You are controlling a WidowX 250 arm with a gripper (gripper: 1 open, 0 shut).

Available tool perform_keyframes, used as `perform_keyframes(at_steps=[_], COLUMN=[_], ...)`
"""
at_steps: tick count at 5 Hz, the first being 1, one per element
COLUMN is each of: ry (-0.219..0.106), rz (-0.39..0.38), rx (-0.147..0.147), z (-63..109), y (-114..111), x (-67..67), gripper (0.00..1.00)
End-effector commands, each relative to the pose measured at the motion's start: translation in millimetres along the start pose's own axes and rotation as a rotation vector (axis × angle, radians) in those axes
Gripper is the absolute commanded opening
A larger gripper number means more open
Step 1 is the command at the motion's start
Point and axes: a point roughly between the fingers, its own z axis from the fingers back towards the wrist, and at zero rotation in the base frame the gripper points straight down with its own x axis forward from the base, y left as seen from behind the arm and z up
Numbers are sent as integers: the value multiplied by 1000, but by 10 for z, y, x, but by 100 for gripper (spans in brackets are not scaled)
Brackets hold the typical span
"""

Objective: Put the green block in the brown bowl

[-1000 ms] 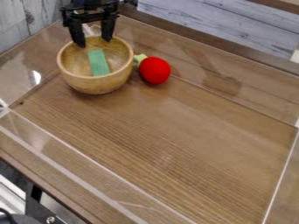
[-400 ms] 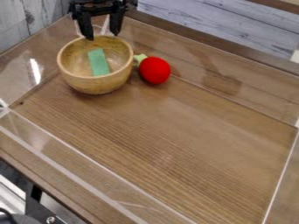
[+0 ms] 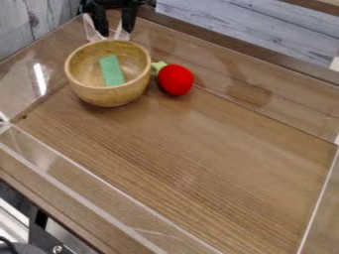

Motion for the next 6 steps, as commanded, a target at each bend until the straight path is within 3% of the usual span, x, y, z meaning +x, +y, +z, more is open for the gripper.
perform_keyframes(at_steps=[1, 2, 3, 4, 6], ry=[-56, -58, -61, -65, -73], rz=[48, 14, -8, -29, -77], rx=[-42, -33, -29, -25, -49], z=[264, 209, 236, 266, 552], y=[42, 32, 11, -5, 83], x=[97, 127, 45, -39, -234], gripper=[0, 0, 100, 100, 100])
